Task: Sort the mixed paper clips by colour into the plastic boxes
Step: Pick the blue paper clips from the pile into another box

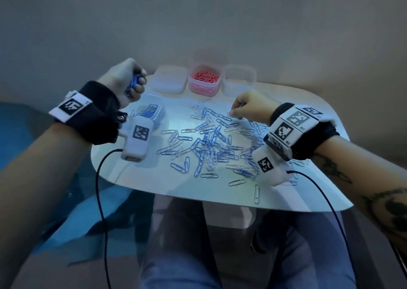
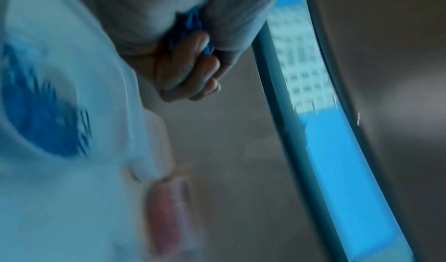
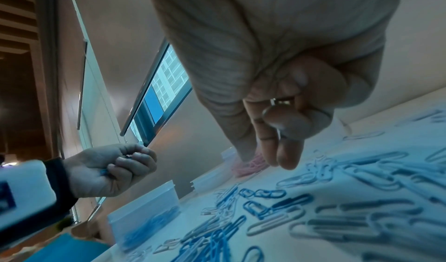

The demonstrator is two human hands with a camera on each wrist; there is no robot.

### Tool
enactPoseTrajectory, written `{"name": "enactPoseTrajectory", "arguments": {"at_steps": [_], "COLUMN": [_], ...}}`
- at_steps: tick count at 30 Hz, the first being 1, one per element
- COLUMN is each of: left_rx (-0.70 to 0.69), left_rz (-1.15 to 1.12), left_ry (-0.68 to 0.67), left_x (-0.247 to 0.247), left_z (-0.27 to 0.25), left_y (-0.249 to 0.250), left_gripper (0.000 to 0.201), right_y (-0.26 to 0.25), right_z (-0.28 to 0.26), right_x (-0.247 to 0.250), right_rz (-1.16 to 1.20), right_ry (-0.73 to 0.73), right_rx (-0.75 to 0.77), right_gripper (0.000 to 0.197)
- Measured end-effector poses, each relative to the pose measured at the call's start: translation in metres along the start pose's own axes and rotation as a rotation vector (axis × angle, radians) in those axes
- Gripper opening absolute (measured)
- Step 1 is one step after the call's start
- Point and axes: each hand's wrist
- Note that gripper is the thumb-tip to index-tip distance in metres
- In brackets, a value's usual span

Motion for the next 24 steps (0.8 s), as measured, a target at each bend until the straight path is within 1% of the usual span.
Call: {"name": "enactPoseTrajectory", "arguments": {"at_steps": [3,6,8,11,15,16,18,20,22,24], "left_rx": [-0.047,-0.124,-0.164,-0.198,-0.211,-0.214,-0.244,-0.247,-0.22,-0.208], "left_rz": [0.269,0.609,0.807,0.975,1.206,1.238,1.233,1.129,0.987,0.858], "left_ry": [0.046,0.081,0.078,0.066,-0.025,-0.04,-0.026,-0.002,-0.011,-0.034], "left_x": [-0.015,-0.018,-0.017,-0.016,-0.018,-0.019,-0.02,-0.018,-0.011,-0.004], "left_z": [-0.003,-0.009,-0.012,-0.012,-0.016,-0.018,-0.018,-0.018,-0.017,-0.017], "left_y": [-0.003,-0.007,-0.006,-0.007,-0.011,-0.012,-0.015,-0.016,-0.015,-0.012], "left_gripper": [0.026,0.03,0.032,0.03,0.021,0.018,0.015,0.011,0.009,0.014], "right_y": [-0.002,-0.007,-0.011,-0.014,-0.014,-0.014,-0.014,-0.015,-0.015,-0.016], "right_z": [0.002,0.005,0.008,0.013,0.017,0.017,0.017,0.016,0.016,0.017], "right_x": [-0.002,-0.005,-0.009,-0.015,-0.017,-0.017,-0.017,-0.019,-0.021,-0.022], "right_rz": [-0.01,-0.042,-0.088,-0.205,-0.322,-0.326,-0.333,-0.337,-0.334,-0.329], "right_ry": [-0.006,0.001,0.003,-0.007,0.003,0.003,-0.007,-0.009,-0.016,-0.029], "right_rx": [-0.006,0.017,0.031,0.045,0.02,0.013,0.008,0.003,0.0,-0.009], "right_gripper": [0.014,0.018,0.021,0.023,0.03,0.029,0.026,0.023,0.021,0.019]}}
Point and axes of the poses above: each hand's wrist, its own z-axis towards the middle knuckle, its own x-axis out of the back of the hand, y = z × x, and after that the axes turned 5 degrees about y, right-handed
